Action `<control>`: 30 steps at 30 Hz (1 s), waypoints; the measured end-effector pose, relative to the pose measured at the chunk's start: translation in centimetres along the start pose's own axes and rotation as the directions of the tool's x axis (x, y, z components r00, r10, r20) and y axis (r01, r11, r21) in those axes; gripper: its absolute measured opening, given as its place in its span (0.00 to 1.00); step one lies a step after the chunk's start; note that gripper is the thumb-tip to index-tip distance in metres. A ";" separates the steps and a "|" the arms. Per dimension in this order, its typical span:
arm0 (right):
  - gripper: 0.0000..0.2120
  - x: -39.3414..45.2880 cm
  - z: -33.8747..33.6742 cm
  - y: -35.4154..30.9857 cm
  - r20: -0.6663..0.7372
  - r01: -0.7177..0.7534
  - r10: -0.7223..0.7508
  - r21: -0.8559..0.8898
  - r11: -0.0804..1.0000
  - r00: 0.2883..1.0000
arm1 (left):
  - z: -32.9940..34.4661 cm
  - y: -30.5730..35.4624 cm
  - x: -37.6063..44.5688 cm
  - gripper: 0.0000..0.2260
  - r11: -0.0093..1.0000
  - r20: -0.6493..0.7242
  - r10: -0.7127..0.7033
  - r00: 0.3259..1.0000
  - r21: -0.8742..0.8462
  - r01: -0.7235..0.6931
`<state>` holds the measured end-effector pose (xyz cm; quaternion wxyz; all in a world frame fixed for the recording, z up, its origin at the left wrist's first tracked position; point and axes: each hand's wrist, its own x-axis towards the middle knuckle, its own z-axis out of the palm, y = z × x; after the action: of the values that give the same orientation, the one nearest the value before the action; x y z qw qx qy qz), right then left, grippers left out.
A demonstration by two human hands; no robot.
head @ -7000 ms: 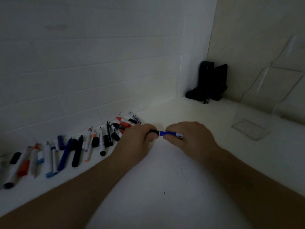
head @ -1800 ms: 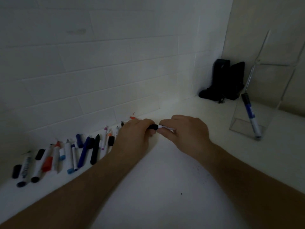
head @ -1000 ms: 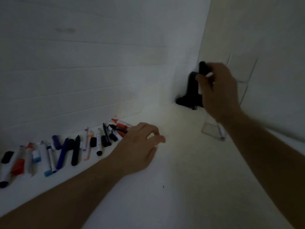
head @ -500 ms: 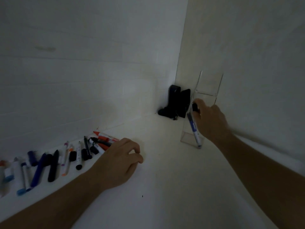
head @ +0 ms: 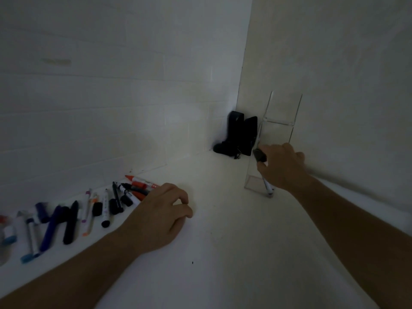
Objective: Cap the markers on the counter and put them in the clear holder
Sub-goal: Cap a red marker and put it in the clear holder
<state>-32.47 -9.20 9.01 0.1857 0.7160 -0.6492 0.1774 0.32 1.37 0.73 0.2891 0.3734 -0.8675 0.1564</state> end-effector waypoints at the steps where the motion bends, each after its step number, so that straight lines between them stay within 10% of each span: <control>1: 0.11 -0.1 -0.2 -0.5 -0.035 -0.024 0.023 -0.030 0.999 0.999 | -0.1 0.0 0.0 0.07 1.000 0.001 0.001 1.000 -0.005 -0.001; 6: 0.21 -1.1 -0.4 -5.6 -0.323 0.180 -0.145 0.079 0.981 0.935 | -0.3 0.2 0.1 0.06 0.996 0.054 0.035 0.998 -0.083 -0.031; 14: 0.15 -1.9 6.3 -17.7 -0.004 0.489 -0.659 0.674 0.554 0.752 | -1.8 0.8 0.3 0.06 0.981 0.007 0.103 0.995 -0.166 -0.100; 22: 0.12 -0.7 7.9 -22.1 0.197 0.603 -0.694 0.369 0.707 0.693 | -1.6 0.2 0.5 0.09 0.979 -0.116 0.101 0.988 -0.165 -0.120; 30: 0.10 -4.2 6.7 -19.1 0.134 0.329 -0.407 0.393 0.859 0.904 | -1.0 0.0 0.2 0.09 0.993 -0.054 0.079 0.995 -0.082 -0.083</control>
<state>-13.81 -7.21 0.43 0.0114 0.8636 -0.4718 0.1772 0.62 1.70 1.69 0.3200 0.3211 -0.8802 0.1407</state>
